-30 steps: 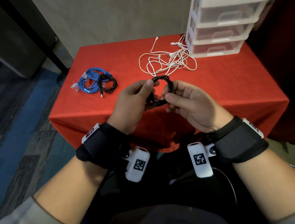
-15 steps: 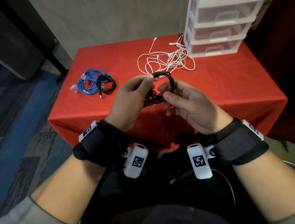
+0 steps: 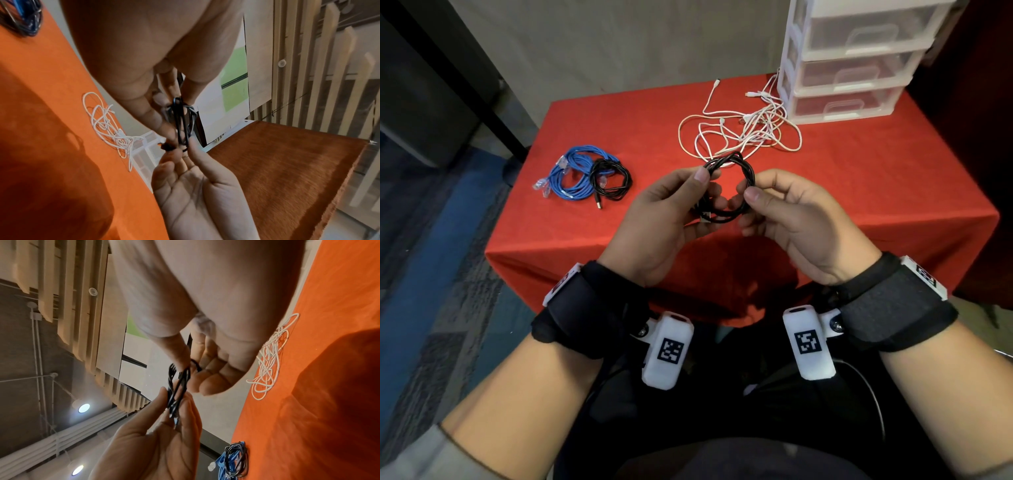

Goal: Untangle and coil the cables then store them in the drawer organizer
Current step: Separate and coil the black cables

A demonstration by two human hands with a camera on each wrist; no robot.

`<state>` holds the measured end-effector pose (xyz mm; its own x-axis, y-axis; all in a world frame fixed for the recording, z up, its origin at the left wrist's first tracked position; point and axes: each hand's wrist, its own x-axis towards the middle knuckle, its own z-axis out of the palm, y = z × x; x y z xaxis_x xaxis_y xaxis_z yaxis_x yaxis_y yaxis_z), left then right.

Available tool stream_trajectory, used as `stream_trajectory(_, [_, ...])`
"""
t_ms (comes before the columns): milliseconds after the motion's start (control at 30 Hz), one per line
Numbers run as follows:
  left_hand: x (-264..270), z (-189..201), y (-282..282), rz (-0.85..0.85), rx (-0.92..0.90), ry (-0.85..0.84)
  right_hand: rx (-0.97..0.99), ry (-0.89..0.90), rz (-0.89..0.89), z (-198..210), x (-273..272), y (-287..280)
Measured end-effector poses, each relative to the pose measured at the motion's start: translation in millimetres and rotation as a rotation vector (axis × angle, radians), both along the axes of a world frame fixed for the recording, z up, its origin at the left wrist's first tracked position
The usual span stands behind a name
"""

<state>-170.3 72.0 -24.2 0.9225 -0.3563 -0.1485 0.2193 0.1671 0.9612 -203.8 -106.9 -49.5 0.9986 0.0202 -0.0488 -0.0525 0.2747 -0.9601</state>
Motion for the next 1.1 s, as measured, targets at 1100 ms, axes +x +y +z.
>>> stream_trajectory(1100, [-2,-5,-11,0.082,0.099,-0.017,0.201,0.045,-0.025,1,6,2])
